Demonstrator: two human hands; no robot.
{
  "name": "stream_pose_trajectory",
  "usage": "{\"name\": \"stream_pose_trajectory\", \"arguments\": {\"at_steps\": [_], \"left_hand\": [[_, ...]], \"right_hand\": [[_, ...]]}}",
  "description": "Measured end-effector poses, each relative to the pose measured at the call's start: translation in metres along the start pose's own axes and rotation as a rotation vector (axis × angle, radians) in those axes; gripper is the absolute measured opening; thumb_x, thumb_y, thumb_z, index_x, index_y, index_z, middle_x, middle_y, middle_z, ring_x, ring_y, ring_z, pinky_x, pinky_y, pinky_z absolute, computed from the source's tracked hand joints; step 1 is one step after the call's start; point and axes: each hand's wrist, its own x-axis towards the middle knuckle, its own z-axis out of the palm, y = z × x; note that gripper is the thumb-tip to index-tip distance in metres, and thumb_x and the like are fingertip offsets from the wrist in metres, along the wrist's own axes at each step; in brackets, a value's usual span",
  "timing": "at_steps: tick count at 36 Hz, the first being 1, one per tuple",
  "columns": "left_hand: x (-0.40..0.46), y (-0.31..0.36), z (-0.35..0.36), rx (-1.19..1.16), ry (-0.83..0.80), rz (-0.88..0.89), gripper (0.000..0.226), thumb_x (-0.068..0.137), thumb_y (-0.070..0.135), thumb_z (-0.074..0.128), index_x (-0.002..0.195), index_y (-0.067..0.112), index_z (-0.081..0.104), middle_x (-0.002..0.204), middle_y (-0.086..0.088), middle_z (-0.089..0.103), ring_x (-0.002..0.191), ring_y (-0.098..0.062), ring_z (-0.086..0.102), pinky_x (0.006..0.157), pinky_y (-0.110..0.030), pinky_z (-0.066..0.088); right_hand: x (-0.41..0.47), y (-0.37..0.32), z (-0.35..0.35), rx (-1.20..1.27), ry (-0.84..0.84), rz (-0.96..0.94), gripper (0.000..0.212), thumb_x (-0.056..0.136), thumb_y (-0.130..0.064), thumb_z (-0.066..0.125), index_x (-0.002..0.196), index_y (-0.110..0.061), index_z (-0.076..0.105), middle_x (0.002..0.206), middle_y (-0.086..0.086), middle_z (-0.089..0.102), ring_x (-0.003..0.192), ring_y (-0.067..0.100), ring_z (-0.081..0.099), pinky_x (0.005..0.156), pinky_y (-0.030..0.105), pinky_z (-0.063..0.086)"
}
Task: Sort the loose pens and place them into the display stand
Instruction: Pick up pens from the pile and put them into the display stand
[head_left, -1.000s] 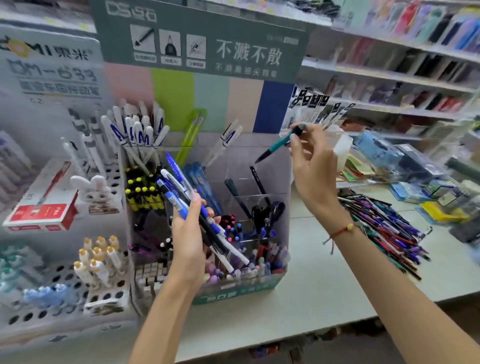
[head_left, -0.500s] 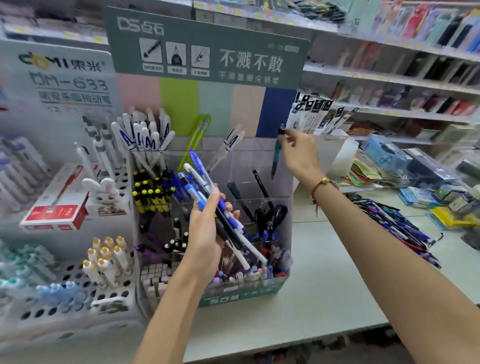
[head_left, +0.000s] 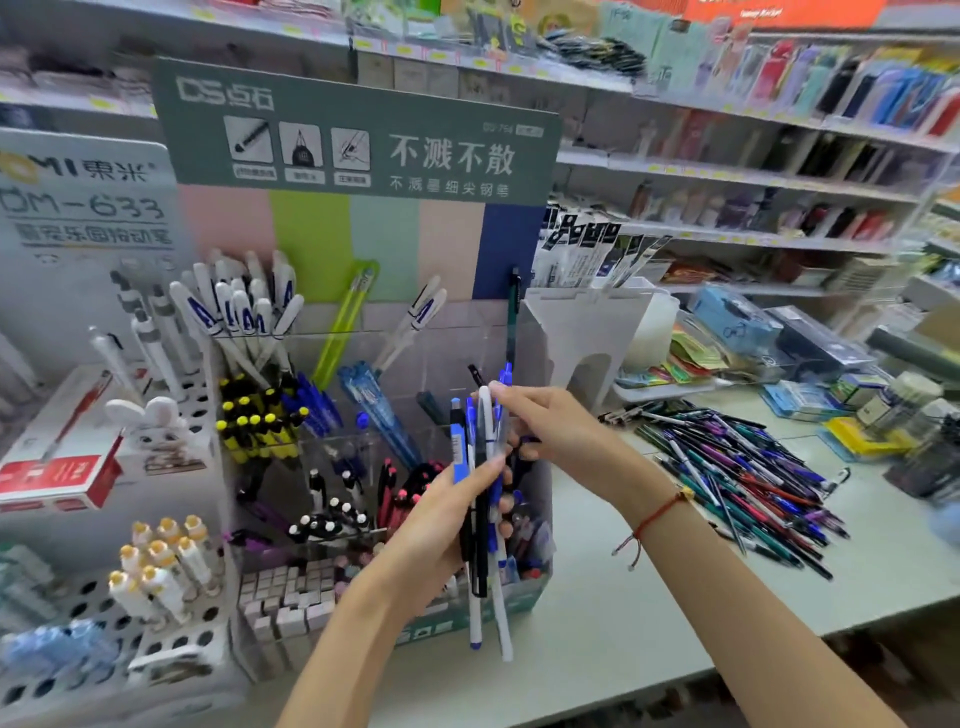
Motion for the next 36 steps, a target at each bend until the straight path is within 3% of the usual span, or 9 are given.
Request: {"name": "stream_pose_trajectory", "arguments": {"at_steps": [7, 13, 17, 20, 23, 26, 28, 31, 36], "left_hand": [[0.007, 0.0, 0.001, 0.014, 0.246, 0.029, 0.021, 0.097, 0.03, 0.052, 0.093, 0.01, 0.06, 0.058, -0.001, 0.056, 0.048, -0.011, 0.052, 0.051, -0.023, 0.046], [-0.006, 0.004, -0.04, 0.151, 0.473, 0.201, 0.016, 0.096, 0.035, 0.052, 0.093, 0.019, 0.054, 0.064, 0.0, 0.052, 0.055, -0.014, 0.049, 0.056, -0.028, 0.044], [-0.02, 0.003, -0.054, -0.053, 0.35, 0.138, 0.02, 0.095, 0.031, 0.054, 0.084, 0.015, 0.053, 0.057, 0.005, 0.044, 0.044, -0.009, 0.041, 0.049, -0.027, 0.037], [-0.028, 0.001, -0.052, -0.022, 0.257, 0.097, 0.022, 0.098, 0.031, 0.047, 0.099, 0.011, 0.057, 0.057, 0.005, 0.042, 0.043, -0.008, 0.036, 0.042, -0.023, 0.036], [-0.033, 0.0, -0.052, 0.024, 0.211, 0.086, 0.027, 0.097, 0.036, 0.046, 0.1, 0.012, 0.06, 0.055, 0.005, 0.042, 0.044, -0.01, 0.037, 0.05, -0.03, 0.037], [-0.038, 0.0, -0.057, 0.027, 0.286, 0.081, 0.029, 0.094, 0.041, 0.052, 0.099, 0.015, 0.064, 0.056, 0.002, 0.047, 0.052, -0.017, 0.044, 0.058, -0.037, 0.047], [-0.039, 0.0, -0.069, 0.03, 0.418, 0.147, 0.029, 0.092, 0.043, 0.055, 0.1, 0.017, 0.065, 0.059, 0.002, 0.047, 0.057, -0.018, 0.046, 0.054, -0.03, 0.049], [-0.046, 0.001, -0.09, -0.016, 0.618, 0.27, 0.024, 0.091, 0.044, 0.056, 0.092, 0.021, 0.062, 0.063, 0.005, 0.049, 0.064, -0.016, 0.047, 0.071, -0.032, 0.042], [-0.061, 0.006, -0.109, -0.076, 0.629, 0.326, 0.018, 0.095, 0.036, 0.053, 0.084, 0.023, 0.058, 0.055, 0.011, 0.05, 0.052, -0.008, 0.046, 0.056, -0.027, 0.043]], "right_hand": [[-0.015, 0.001, -0.012, 0.223, 0.168, -0.097, 0.026, 0.096, -0.025, 0.055, 0.111, -0.007, 0.068, 0.059, -0.006, 0.056, 0.056, 0.004, 0.051, 0.055, 0.014, 0.044], [-0.027, 0.014, -0.016, 0.478, 0.457, -0.189, 0.022, 0.101, -0.022, 0.045, 0.094, -0.014, 0.064, 0.073, 0.0, 0.066, 0.06, 0.007, 0.064, 0.06, 0.017, 0.054], [-0.029, 0.011, -0.002, 0.583, 0.346, -0.011, 0.023, 0.101, -0.01, 0.036, 0.088, -0.009, 0.055, 0.075, 0.011, 0.061, 0.041, 0.011, 0.056, 0.041, 0.017, 0.044], [-0.021, -0.001, 0.019, 0.405, 0.186, 0.105, 0.02, 0.096, -0.006, 0.033, 0.086, -0.009, 0.05, 0.068, 0.012, 0.055, 0.03, 0.012, 0.044, 0.033, 0.017, 0.031], [-0.016, -0.014, 0.041, 0.191, 0.007, 0.121, 0.018, 0.099, -0.009, 0.039, 0.09, -0.011, 0.054, 0.069, 0.009, 0.056, 0.036, 0.011, 0.045, 0.036, 0.018, 0.034], [-0.01, -0.019, 0.055, 0.129, -0.028, -0.07, 0.015, 0.102, -0.013, 0.042, 0.11, -0.009, 0.053, 0.077, 0.006, 0.061, 0.042, 0.007, 0.049, 0.042, 0.016, 0.041], [-0.008, -0.022, 0.061, 0.19, 0.083, -0.228, 0.015, 0.103, -0.013, 0.041, 0.116, -0.01, 0.047, 0.081, 0.005, 0.065, 0.048, 0.006, 0.052, 0.047, 0.016, 0.044], [-0.007, -0.027, 0.071, 0.21, 0.283, -0.448, 0.013, 0.103, -0.014, 0.039, 0.116, -0.014, 0.037, 0.092, 0.001, 0.068, 0.063, 0.008, 0.054, 0.06, 0.018, 0.049], [0.01, -0.029, 0.102, -0.019, 0.341, -0.69, 0.009, 0.103, -0.011, 0.039, 0.108, -0.018, 0.036, 0.1, 0.003, 0.067, 0.071, 0.008, 0.06, 0.072, 0.03, 0.054]]}}
